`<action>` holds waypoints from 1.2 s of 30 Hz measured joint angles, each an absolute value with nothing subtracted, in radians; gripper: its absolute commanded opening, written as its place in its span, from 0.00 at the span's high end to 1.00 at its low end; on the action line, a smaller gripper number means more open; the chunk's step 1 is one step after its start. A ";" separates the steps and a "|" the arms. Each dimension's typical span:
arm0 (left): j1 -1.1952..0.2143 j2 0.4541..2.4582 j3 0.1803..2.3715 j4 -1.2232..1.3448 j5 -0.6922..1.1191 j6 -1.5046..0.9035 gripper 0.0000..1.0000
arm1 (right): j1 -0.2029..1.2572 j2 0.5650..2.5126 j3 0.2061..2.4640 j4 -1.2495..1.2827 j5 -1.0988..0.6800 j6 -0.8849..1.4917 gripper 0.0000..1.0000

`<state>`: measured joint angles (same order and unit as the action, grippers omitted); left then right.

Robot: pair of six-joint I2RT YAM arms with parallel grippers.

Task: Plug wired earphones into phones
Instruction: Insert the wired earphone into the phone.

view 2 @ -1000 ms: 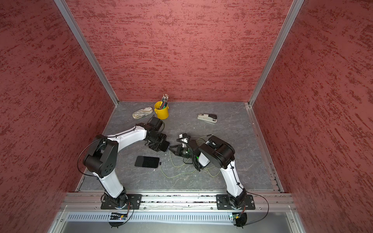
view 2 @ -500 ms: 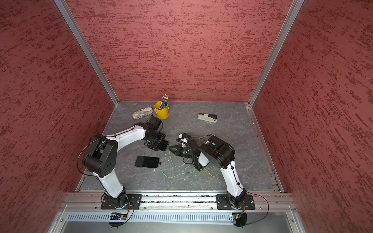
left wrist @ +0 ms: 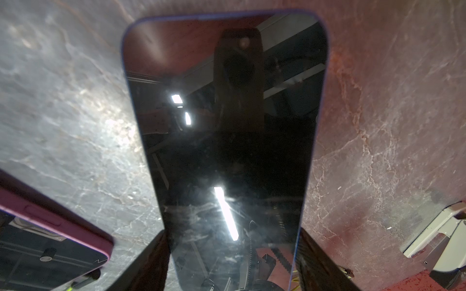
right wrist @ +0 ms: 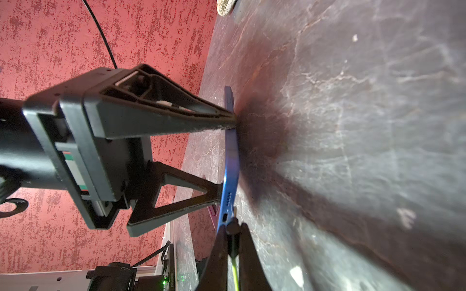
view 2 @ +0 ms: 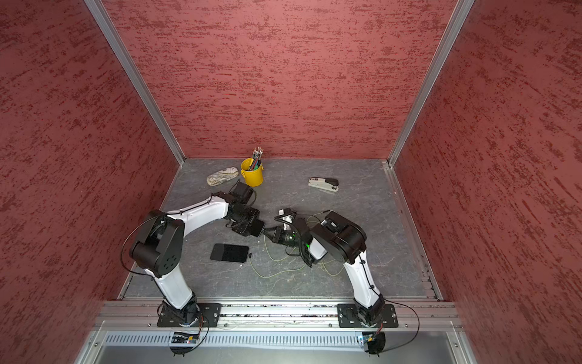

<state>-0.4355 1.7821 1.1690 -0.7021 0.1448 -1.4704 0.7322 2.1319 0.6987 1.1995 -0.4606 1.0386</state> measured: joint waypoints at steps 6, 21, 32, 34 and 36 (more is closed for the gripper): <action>-0.438 1.792 1.179 -0.708 0.134 -1.477 0.35 | 0.732 2.132 0.699 1.200 -0.460 1.039 1.00; -0.438 1.800 1.187 -0.710 0.120 -1.488 0.35 | 0.732 2.132 0.699 1.200 -0.460 1.039 1.00; -0.438 1.801 1.184 -0.709 0.118 -1.488 0.36 | 0.734 2.132 0.699 1.200 -0.460 1.039 1.00; -0.439 1.801 1.184 -0.709 0.119 -1.488 0.36 | 0.734 2.132 0.699 1.200 -0.460 1.039 1.00; -0.439 1.801 1.184 -0.709 0.123 -1.488 0.36 | 0.734 2.132 0.699 1.200 -0.460 1.039 1.00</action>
